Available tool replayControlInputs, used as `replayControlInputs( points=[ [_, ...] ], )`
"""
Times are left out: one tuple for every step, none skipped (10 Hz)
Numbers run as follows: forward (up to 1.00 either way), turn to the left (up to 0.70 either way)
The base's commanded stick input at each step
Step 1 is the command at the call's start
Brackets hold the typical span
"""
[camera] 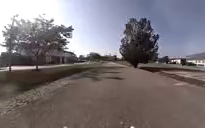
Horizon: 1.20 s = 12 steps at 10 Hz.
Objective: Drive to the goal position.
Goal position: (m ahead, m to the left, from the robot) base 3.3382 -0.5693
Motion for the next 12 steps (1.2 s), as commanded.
replayControlInputs(
  points=[
    [0.70, 0.00],
    [0.70, 0.00],
    [0.70, 0.00],
    [0.70, 0.00],
    [0.70, 0.00],
    [0.70, 0.00],
    [0.70, 0.00],
    [0.70, 0.00],
    [0.70, 0.00],
    [0.70, 0.00],
    [0.70, 0.00],
    [0.70, 0.00]
  ],
)
